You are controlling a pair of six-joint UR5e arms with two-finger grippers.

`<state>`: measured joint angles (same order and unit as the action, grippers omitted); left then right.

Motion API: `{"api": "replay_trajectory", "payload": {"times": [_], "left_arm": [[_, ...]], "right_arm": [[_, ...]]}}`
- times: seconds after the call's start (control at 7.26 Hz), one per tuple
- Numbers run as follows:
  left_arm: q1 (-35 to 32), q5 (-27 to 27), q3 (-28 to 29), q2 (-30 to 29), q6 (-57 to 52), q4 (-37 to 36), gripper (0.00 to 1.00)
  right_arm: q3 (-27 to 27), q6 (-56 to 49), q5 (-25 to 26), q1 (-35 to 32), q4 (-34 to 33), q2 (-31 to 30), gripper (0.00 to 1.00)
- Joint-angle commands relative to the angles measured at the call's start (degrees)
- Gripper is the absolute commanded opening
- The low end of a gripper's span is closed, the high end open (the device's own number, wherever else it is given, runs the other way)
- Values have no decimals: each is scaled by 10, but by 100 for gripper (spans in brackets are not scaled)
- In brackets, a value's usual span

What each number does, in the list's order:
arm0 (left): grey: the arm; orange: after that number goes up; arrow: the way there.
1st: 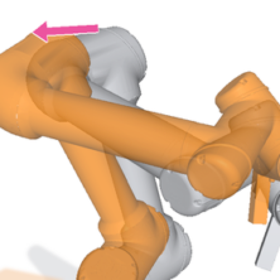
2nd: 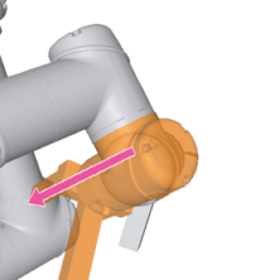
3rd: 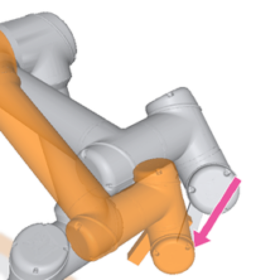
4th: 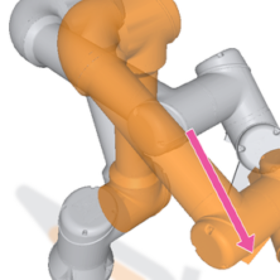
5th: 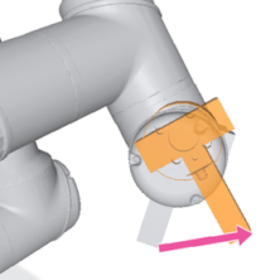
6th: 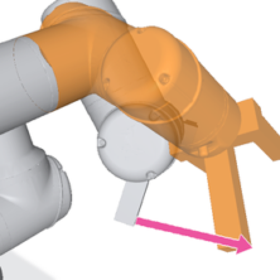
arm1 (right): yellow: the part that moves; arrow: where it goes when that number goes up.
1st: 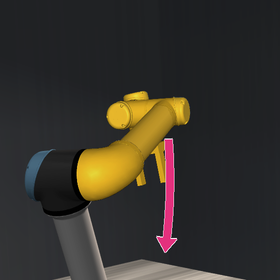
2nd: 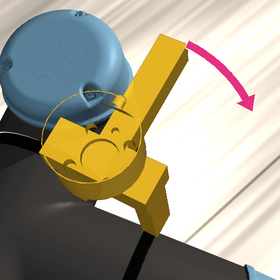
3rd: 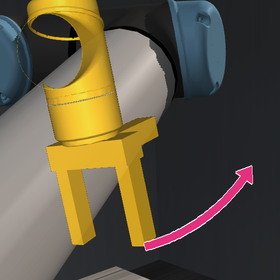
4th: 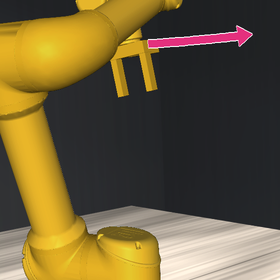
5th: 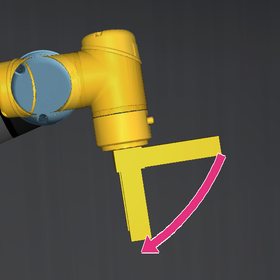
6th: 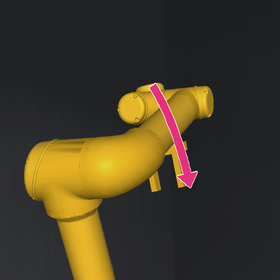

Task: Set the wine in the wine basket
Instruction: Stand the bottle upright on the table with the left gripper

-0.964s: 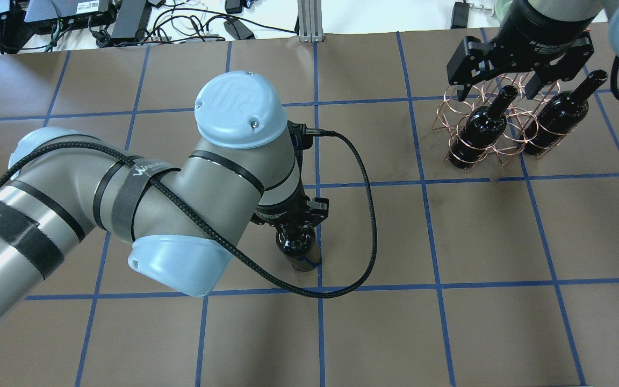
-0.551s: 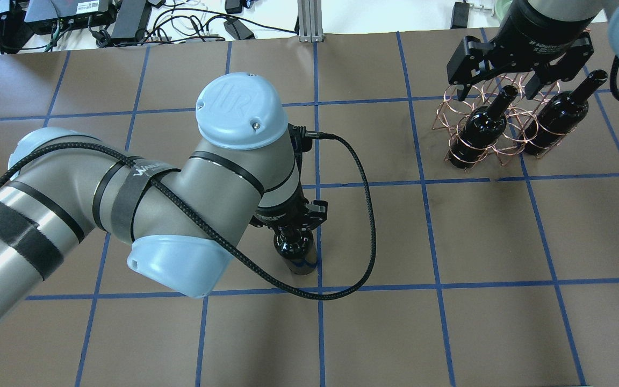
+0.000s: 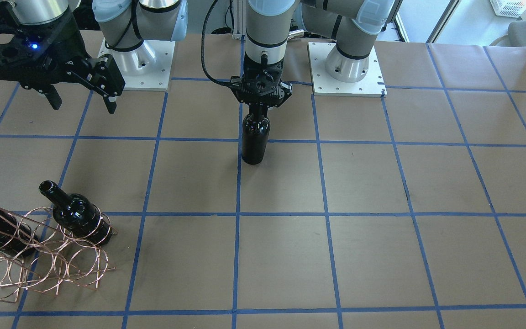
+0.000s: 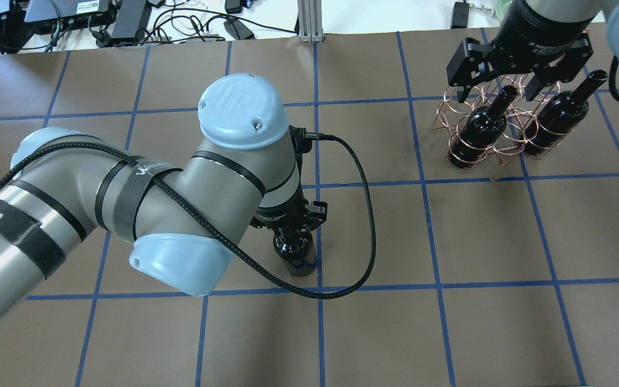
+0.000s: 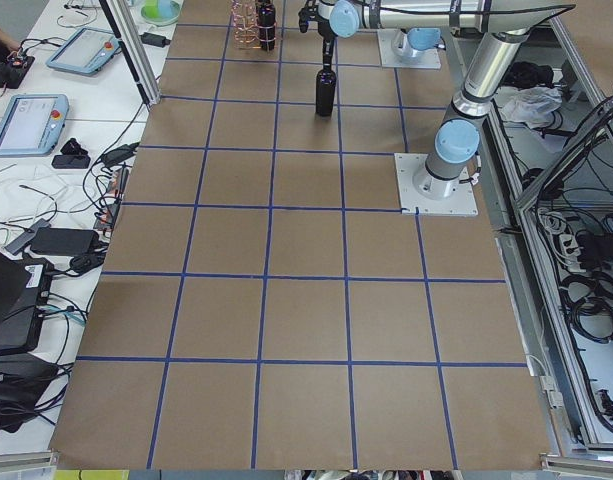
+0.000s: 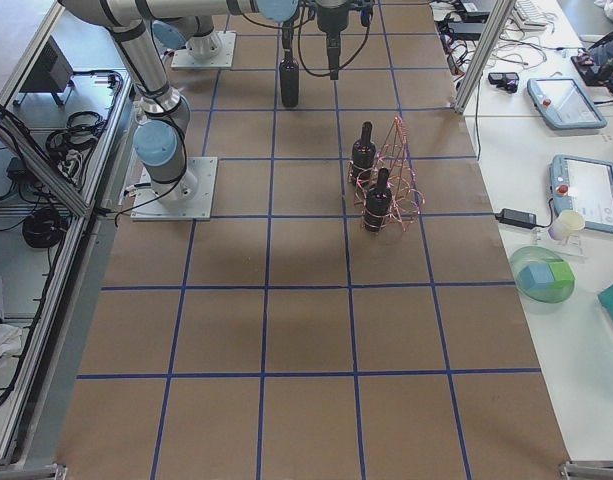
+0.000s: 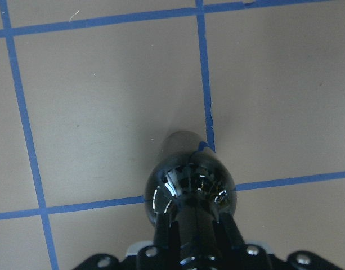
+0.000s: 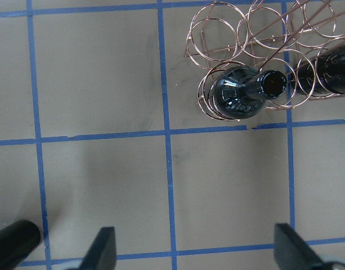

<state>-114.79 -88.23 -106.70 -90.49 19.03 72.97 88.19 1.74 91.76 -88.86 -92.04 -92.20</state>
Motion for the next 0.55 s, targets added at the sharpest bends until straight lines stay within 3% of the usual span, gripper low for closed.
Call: {"api": "replay_trajectory", "payload": {"times": [0.0,0.14,0.41], "left_arm": [[0,-3,0,0,-1,1,43],[0,-3,0,0,-1,3,52],[3,-3,5,-2,-2,3,61]], "right_arm": [[0,6,0,1,-1,0,100],[0,3,0,1,3,-3,100],[1,2,-1,1,-2,0,100]]}}
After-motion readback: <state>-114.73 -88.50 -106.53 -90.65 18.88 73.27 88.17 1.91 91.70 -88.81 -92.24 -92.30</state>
